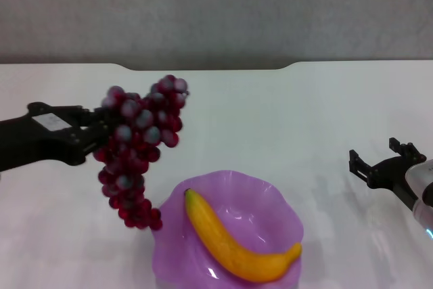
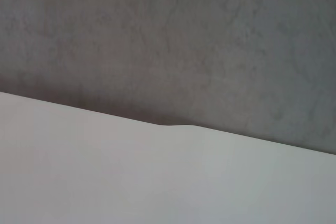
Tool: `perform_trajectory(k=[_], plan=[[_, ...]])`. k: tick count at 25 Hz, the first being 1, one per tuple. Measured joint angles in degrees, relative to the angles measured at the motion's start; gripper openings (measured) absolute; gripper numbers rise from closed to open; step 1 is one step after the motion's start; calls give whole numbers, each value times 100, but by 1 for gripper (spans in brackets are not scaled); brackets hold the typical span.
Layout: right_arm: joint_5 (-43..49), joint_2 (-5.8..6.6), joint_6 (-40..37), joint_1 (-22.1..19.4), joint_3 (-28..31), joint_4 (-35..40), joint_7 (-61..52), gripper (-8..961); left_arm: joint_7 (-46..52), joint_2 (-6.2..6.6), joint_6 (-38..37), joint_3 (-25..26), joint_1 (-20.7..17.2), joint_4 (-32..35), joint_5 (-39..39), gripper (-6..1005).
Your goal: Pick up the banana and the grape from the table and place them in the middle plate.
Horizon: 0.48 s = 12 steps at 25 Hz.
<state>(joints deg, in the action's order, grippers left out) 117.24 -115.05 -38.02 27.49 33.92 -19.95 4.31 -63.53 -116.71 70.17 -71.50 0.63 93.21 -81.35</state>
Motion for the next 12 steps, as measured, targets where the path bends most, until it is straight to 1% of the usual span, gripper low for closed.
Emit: perform_trajectory(k=[5,9,12], plan=[[0,0,17,-1,0,0,0,877,154,0,197,-299,-1,454,234,188],[0,0,26,7,0,0,0,877,553,0,365,-440,66,904,462,179],[0,0,26,18,0,0,0,877,673,0,394,-668,120,1070,534,177]])
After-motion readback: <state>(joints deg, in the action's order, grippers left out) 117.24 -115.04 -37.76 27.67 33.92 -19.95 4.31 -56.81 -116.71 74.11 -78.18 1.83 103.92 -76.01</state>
